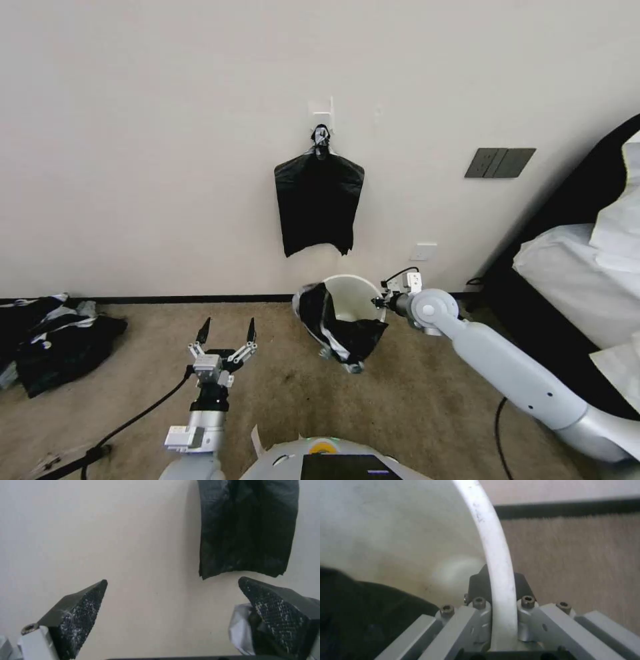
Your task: Place a trash bag onto the trash bin.
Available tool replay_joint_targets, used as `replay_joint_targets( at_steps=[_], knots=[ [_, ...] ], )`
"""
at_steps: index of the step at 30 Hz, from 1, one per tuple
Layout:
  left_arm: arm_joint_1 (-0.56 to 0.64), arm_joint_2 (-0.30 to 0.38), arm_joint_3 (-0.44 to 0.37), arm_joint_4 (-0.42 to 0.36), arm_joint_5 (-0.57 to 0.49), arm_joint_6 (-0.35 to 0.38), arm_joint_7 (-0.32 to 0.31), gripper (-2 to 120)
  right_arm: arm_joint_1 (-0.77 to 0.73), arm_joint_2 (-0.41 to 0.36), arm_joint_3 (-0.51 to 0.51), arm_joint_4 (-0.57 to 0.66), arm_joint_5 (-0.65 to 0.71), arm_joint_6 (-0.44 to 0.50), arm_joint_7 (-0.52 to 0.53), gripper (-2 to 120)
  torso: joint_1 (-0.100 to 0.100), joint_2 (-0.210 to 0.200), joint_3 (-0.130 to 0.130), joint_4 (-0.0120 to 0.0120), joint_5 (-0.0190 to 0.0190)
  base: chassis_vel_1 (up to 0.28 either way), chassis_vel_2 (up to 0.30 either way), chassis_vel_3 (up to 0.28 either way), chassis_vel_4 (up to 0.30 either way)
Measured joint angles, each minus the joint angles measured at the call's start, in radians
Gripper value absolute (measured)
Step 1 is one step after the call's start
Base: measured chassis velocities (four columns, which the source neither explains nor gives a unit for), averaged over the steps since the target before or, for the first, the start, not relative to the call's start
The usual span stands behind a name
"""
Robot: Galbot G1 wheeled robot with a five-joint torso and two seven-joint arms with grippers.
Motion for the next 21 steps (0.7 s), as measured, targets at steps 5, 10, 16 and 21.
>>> replay_joint_targets(
  at_steps=[5,10,16,21],
  knots=[
    [-0.008,0.006,-0.008,-0.001,-0.024,0.006,0.000,100,-0.068,0.066,0.069,0.077,0.059,0.036,0.161,2,0.000,0.000,0.000,0.0001,0.0000,0.000,0.000,0.000,0.000],
    [-0.006,0.010,-0.027,-0.001,-0.048,0.006,0.000,100,-0.192,0.132,0.142,0.159,0.015,0.106,0.199,2,0.000,0.000,0.000,-0.0001,-0.0001,0.000,0.000,0.000,0.000],
    [0.006,0.010,-0.038,-0.002,-0.060,0.007,0.000,100,-0.303,0.195,0.213,0.205,-0.063,0.143,0.196,2,0.000,0.000,0.000,-0.0003,0.0000,0.000,0.000,0.000,0.000],
    [0.010,0.009,-0.047,-0.005,-0.067,0.014,0.000,100,-0.366,0.234,0.236,0.233,-0.095,0.159,0.225,2,0.000,0.000,0.000,-0.0003,-0.0001,0.000,0.000,0.000,0.000]
  ],
)
